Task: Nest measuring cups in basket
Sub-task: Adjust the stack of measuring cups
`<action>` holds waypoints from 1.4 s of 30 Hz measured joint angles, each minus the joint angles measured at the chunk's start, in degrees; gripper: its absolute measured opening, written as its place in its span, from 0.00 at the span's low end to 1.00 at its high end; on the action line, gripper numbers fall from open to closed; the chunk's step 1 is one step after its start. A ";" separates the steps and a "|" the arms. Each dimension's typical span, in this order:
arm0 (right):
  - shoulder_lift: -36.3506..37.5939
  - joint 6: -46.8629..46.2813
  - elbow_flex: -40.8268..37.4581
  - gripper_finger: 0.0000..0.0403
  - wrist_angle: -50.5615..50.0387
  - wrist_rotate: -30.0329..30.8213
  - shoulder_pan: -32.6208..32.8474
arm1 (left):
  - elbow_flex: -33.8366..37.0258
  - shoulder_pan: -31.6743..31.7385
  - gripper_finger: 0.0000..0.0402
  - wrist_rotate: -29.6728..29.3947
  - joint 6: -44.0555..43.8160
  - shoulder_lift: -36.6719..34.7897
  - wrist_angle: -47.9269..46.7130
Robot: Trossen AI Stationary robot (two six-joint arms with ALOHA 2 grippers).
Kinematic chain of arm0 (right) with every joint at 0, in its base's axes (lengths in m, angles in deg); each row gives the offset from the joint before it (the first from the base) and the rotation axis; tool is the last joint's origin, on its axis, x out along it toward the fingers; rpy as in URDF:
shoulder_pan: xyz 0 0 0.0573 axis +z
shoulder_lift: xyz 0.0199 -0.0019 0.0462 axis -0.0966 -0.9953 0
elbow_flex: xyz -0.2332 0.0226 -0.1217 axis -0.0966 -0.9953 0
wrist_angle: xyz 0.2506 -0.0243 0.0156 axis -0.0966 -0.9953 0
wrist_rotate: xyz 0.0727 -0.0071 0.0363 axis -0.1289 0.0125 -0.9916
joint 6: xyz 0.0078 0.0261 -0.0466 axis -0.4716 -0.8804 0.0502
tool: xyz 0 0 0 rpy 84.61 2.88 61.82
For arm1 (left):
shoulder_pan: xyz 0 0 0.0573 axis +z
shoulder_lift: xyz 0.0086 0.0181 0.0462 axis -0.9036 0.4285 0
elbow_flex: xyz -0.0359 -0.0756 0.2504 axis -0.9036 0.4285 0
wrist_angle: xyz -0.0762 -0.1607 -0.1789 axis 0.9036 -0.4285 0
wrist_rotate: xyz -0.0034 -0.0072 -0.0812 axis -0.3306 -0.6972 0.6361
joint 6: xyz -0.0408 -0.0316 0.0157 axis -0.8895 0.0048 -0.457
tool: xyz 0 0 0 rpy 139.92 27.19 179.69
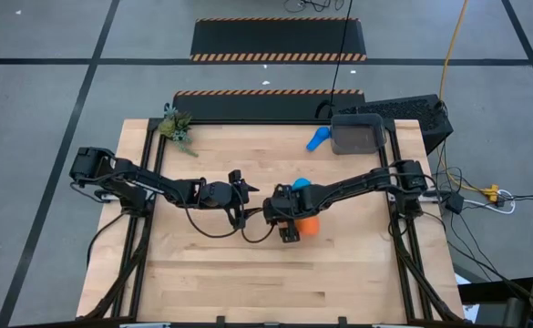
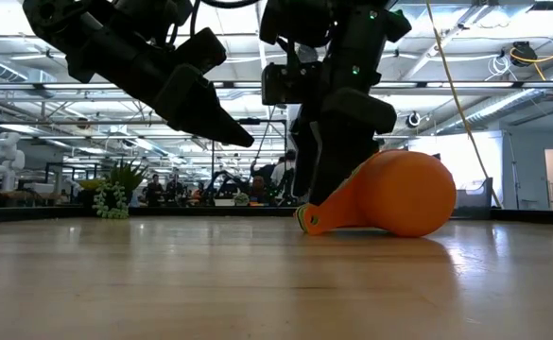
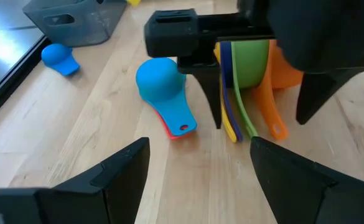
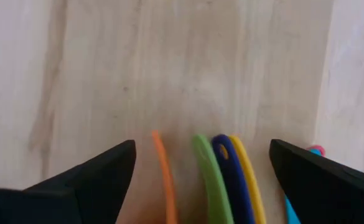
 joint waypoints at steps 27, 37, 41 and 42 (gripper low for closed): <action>-2.80 -0.09 -0.04 0.66 -4.58 -1.24 -1.18 | 0.00 0.00 0.69 -0.02 0.76 0.00 -0.24; -2.82 2.08 -0.02 0.39 -5.02 -1.35 -1.16 | 0.00 0.00 0.69 -0.04 1.55 0.00 -0.21; -2.82 2.75 -0.02 0.28 -5.02 -1.35 -1.16 | 0.01 0.00 0.69 -0.04 1.55 0.00 -0.20; -2.82 2.75 -0.02 0.25 -5.02 -1.35 -1.16 | 0.00 0.00 0.69 -0.04 1.55 0.00 -0.20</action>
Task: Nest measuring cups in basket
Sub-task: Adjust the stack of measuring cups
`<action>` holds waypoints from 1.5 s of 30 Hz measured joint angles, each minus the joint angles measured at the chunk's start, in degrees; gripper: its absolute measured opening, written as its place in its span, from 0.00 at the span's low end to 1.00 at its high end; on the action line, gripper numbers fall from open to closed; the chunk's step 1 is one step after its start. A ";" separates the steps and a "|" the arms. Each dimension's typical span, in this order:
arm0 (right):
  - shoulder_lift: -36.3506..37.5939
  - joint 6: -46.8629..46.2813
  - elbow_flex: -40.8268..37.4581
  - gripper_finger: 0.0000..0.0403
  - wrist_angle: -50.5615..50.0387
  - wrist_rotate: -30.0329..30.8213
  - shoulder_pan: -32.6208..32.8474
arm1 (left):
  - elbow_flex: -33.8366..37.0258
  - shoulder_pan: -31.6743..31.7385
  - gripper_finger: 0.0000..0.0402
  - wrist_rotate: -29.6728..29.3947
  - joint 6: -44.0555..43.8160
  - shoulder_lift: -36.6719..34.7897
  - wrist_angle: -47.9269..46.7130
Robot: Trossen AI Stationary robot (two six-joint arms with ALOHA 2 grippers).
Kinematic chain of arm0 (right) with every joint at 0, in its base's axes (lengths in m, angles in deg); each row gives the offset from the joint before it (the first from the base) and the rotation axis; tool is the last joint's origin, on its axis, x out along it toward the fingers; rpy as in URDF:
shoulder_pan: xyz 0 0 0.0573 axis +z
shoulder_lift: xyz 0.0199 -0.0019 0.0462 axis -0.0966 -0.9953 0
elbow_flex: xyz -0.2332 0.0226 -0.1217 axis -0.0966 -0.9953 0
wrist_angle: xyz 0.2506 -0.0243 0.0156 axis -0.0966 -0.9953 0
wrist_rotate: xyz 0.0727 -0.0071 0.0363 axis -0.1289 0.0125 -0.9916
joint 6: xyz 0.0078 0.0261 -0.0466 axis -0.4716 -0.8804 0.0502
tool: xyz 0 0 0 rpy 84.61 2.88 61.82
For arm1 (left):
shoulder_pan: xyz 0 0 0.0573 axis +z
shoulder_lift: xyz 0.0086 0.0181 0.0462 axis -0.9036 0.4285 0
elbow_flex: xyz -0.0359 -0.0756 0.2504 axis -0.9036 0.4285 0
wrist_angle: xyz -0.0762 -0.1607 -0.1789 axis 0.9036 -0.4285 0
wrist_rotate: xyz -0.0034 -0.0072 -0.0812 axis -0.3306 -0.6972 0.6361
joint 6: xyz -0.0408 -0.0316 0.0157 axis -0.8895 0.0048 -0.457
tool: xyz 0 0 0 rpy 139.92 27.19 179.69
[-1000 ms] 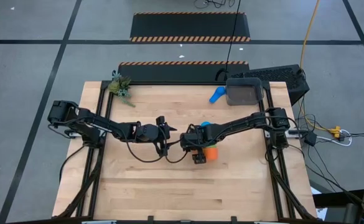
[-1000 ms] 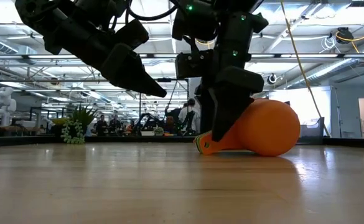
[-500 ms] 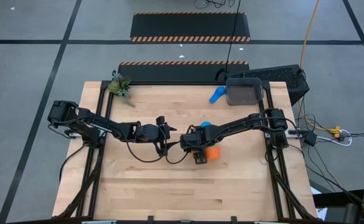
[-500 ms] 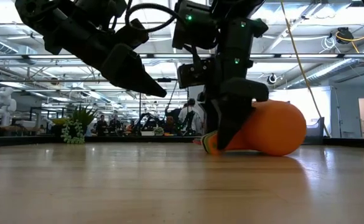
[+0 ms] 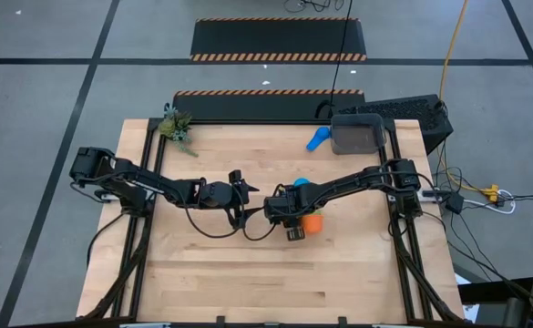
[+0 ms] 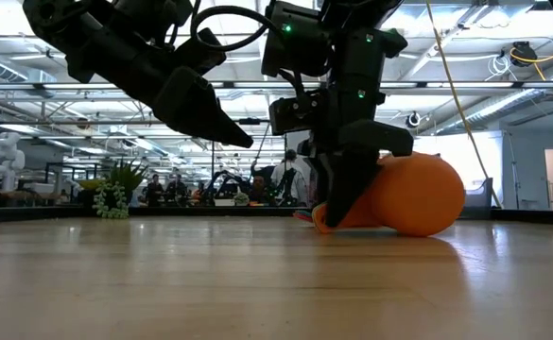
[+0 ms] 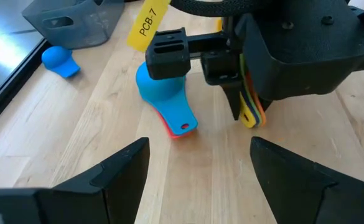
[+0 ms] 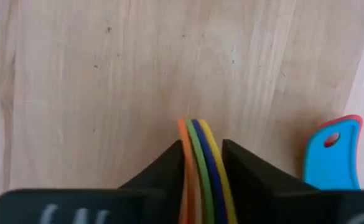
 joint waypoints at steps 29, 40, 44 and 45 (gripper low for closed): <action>26.91 4.46 -10.58 0.06 22.08 7.28 12.50 | 0.07 -3.32 0.69 -0.57 1.61 -5.08 2.03; 36.07 14.24 -40.68 0.06 73.55 -6.11 10.57 | 0.02 -8.11 0.69 5.51 2.19 -4.87 14.10; 36.11 17.86 -46.11 0.06 86.68 -7.52 9.65 | -0.02 -8.81 0.69 5.62 2.15 -4.09 18.17; 36.11 18.30 -46.56 0.06 87.61 -7.52 9.33 | -0.01 -8.93 0.70 5.69 1.99 -3.96 18.04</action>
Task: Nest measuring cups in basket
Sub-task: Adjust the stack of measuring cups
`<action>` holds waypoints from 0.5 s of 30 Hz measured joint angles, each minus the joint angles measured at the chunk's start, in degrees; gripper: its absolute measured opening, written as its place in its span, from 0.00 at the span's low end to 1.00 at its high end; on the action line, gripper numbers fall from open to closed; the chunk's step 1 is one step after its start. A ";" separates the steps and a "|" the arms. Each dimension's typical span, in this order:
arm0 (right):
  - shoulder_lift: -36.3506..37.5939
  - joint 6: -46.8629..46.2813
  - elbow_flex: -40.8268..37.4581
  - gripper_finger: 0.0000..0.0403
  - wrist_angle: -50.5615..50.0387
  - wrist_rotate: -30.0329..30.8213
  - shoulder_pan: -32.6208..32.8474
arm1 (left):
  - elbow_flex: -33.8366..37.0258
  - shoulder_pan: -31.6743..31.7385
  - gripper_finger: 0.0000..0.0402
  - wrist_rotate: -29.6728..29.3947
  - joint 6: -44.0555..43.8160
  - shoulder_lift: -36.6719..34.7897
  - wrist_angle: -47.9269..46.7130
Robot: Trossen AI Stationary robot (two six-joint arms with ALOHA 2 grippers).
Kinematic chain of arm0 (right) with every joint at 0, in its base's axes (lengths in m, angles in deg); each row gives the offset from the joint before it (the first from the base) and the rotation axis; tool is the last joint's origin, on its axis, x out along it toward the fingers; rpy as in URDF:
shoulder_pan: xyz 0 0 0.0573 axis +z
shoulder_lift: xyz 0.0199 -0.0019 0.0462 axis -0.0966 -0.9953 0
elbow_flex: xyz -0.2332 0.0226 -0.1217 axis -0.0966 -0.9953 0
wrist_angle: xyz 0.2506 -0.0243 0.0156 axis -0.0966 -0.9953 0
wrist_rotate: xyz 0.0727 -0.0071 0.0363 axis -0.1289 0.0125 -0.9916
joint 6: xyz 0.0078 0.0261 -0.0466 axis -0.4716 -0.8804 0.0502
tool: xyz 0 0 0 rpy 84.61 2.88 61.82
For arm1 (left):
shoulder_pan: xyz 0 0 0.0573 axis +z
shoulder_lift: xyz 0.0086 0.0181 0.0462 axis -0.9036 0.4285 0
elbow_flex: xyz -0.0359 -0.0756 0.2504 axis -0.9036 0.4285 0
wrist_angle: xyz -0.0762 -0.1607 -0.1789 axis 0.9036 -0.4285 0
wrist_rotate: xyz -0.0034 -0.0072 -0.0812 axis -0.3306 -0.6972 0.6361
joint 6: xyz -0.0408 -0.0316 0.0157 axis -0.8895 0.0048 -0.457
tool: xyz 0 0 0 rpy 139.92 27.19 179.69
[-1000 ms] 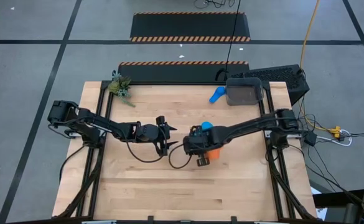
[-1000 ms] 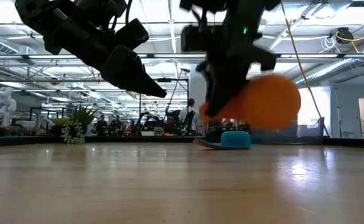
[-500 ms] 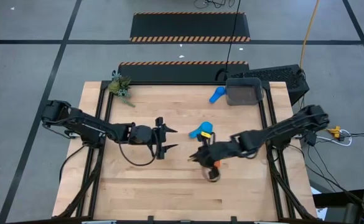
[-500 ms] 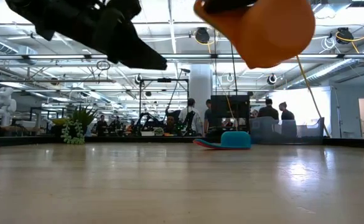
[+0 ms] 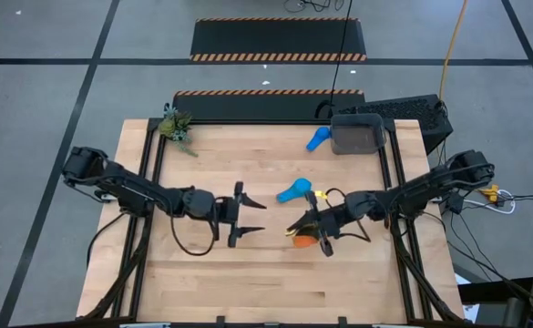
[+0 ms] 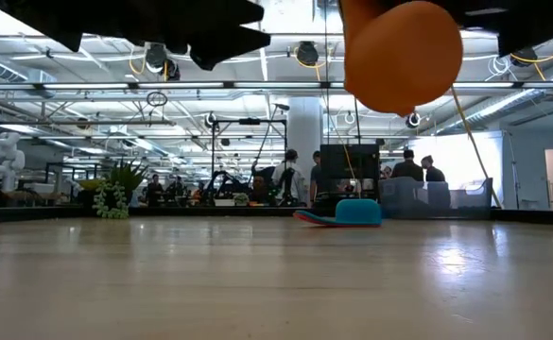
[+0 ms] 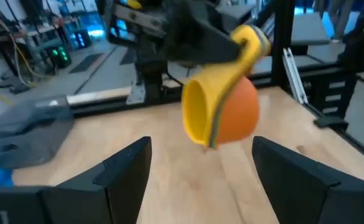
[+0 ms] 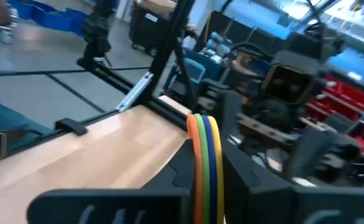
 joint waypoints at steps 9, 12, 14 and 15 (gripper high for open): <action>-0.02 3.06 -0.09 0.06 11.13 -11.64 -1.96 | -0.01 -0.30 0.79 2.87 -1.42 6.27 14.74; 0.00 3.19 -0.09 0.06 15.08 -17.36 -2.31 | 0.01 -0.86 0.79 2.95 -1.16 9.10 19.31; -0.01 3.63 -0.08 0.06 15.70 -19.07 -2.49 | -0.01 -1.27 0.79 3.00 -0.83 10.76 22.47; -0.05 4.12 -0.09 0.06 15.77 -19.84 -2.51 | -0.14 -1.48 0.78 3.10 -0.80 11.58 23.75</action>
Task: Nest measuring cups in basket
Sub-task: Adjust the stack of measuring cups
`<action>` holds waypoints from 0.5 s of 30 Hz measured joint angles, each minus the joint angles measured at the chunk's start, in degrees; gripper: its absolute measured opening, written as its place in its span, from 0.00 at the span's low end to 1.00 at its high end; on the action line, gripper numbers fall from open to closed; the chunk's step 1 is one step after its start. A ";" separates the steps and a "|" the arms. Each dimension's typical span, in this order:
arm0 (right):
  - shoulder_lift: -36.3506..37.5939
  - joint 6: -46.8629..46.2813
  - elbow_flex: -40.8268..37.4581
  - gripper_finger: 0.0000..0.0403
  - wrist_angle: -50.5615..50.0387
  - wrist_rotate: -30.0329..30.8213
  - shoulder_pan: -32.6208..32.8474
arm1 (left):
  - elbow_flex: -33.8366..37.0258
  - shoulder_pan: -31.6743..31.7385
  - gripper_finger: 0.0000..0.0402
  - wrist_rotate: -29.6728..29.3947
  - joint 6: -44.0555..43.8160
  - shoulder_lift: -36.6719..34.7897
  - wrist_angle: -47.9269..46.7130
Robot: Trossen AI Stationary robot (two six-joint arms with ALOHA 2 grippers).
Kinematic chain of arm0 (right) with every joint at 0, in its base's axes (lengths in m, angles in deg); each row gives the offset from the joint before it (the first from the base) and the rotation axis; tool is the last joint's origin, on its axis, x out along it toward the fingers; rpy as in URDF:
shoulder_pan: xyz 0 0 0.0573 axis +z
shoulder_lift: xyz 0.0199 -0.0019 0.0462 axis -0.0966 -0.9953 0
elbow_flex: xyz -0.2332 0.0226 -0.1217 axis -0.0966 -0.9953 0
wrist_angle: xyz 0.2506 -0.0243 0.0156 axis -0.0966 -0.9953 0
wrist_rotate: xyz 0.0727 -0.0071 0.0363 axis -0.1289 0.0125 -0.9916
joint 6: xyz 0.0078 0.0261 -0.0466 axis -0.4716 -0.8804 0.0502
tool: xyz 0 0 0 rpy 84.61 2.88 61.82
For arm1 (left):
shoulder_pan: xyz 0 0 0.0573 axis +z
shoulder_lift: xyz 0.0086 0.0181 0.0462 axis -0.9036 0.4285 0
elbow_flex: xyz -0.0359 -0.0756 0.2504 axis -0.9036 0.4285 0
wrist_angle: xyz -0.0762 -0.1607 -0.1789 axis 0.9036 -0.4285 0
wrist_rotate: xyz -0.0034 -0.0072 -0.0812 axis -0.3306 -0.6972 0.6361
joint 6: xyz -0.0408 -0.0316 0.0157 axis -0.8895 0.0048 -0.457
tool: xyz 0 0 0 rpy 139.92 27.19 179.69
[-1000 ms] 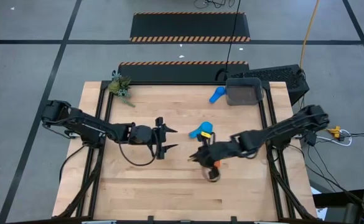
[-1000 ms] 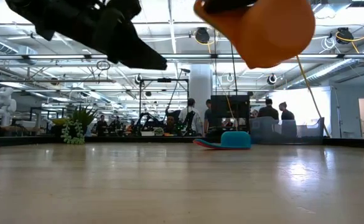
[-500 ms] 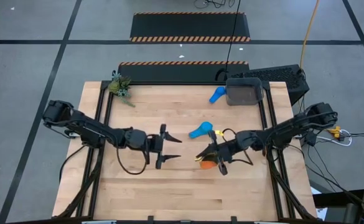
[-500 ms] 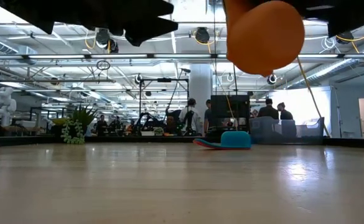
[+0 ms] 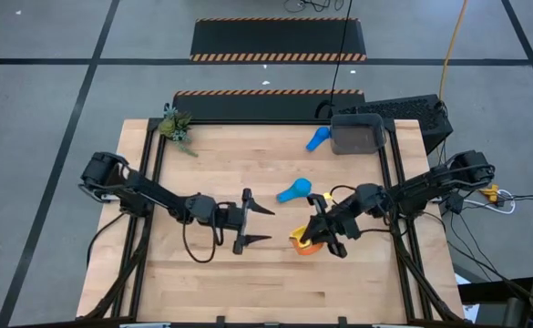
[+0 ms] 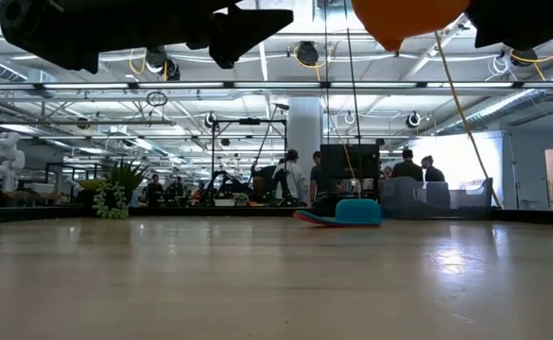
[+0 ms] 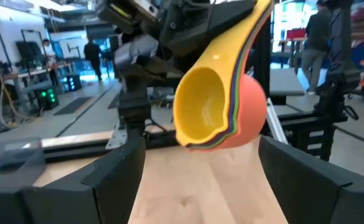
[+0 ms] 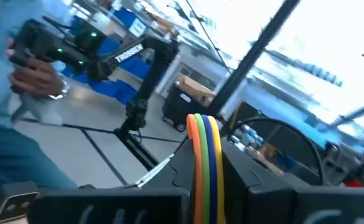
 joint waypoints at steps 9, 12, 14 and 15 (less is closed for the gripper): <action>-0.01 3.09 0.04 0.06 2.01 -6.33 -0.07 | -9.83 -3.19 0.77 -3.80 3.06 9.42 0.61; -0.02 2.66 0.04 0.06 1.91 -7.13 -0.09 | -12.04 -4.18 0.78 -8.26 6.69 10.97 0.32; -0.20 2.20 0.04 0.06 1.84 -7.15 -0.09 | -13.14 -4.39 0.79 -8.07 7.51 10.98 -1.05; -0.45 2.18 0.04 0.06 1.91 -7.15 -0.09 | -13.76 -4.33 0.80 -6.96 7.47 10.96 -1.87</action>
